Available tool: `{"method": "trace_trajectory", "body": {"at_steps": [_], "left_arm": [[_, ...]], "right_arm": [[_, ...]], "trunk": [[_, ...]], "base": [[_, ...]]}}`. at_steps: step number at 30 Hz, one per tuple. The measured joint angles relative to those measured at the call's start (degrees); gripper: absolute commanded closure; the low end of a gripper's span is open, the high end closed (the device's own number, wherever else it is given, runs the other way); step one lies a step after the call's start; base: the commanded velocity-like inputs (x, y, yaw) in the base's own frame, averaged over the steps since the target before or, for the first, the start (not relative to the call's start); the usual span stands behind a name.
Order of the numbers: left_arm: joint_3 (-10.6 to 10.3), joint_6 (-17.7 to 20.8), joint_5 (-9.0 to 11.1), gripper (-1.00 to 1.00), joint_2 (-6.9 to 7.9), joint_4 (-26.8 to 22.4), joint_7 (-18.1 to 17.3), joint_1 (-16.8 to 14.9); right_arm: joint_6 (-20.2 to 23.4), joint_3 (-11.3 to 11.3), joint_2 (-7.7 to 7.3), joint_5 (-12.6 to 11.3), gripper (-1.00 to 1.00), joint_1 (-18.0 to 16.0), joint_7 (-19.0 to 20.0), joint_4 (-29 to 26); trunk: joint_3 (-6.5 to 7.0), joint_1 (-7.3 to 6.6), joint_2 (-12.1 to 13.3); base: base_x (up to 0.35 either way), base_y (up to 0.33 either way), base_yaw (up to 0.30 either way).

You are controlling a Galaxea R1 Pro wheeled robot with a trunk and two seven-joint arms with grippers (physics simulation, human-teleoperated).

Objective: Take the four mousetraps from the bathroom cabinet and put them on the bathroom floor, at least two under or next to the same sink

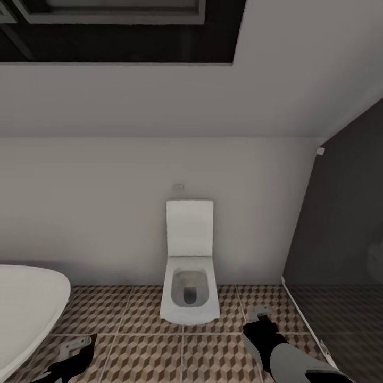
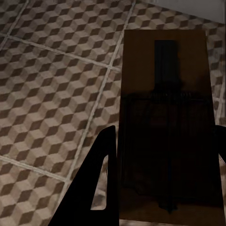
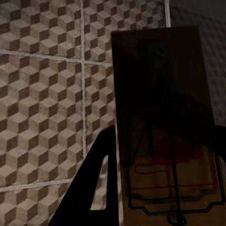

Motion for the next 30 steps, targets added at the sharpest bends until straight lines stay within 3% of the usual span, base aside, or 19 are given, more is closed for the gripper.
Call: {"method": "trace_trajectory", "body": {"at_steps": [19,30], "left_arm": [[0.0,0.0,0.0,1.0,-0.01,0.0,0.0,0.0],[0.0,-0.1,0.0,1.0,0.07,0.0,0.0,0.0]], "right_arm": [[0.0,0.0,-0.01,0.0,1.0,0.0,0.0,0.0],[0.0,0.0,-0.01,0.0,1.0,0.0,0.0,0.0]], "trunk": [[0.0,0.0,0.0],[0.0,0.02,0.0]], "base": [[0.237,-0.171,0.002],[0.048,-0.034,0.0]]}}
